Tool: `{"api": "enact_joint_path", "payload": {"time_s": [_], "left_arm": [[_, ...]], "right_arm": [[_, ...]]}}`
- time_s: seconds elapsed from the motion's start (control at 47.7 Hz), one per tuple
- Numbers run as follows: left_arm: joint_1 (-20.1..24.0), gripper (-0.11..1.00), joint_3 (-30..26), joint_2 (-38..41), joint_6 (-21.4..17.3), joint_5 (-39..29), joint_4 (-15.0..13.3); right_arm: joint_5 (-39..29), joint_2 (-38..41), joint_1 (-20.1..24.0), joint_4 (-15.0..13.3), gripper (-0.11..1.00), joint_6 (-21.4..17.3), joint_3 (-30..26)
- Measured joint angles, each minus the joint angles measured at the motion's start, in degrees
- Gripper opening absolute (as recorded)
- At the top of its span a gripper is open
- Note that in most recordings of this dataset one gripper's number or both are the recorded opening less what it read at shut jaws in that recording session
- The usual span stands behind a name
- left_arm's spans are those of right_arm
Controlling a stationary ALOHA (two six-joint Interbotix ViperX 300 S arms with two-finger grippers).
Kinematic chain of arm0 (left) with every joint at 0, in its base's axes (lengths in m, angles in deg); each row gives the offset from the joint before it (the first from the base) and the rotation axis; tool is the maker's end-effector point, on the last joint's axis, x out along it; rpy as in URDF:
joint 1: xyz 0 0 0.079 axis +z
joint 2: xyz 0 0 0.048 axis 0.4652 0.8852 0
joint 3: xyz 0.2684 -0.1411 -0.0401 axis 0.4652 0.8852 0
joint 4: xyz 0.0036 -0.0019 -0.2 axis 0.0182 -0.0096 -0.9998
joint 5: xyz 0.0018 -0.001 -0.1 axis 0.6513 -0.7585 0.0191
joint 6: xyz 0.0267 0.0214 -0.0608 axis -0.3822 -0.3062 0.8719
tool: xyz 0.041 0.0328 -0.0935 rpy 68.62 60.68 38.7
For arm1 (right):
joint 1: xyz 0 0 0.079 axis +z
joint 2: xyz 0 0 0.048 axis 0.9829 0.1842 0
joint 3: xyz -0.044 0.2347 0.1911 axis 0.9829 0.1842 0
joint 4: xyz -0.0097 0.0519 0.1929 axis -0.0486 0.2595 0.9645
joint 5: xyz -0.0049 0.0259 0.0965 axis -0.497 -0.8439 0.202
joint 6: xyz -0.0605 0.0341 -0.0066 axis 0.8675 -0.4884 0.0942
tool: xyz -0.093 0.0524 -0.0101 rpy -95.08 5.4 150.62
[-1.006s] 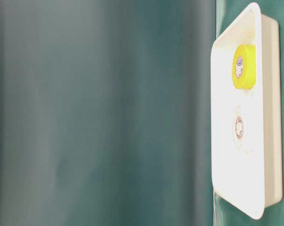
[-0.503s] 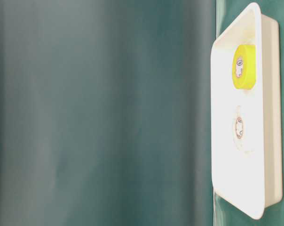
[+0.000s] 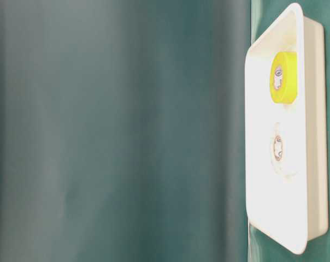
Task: Pick up the tape from a random location and place it into the white case.
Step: 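Move the open left gripper over the black tape roll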
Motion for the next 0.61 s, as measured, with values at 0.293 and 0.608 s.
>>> {"api": "enact_joint_path", "payload": {"time_s": [0.293,0.608], "left_arm": [[2.2,0.96,-9.93,13.89,-0.35,2.02,0.0],[4.66,0.96,-24.52,28.65,-0.26,-2.11,0.0]], "right_arm": [[-0.09,0.0,-0.09,-0.09,0.89,0.53,0.0],[-1.32,0.0,-0.09,-0.09,0.89,0.79,-0.09]]}}
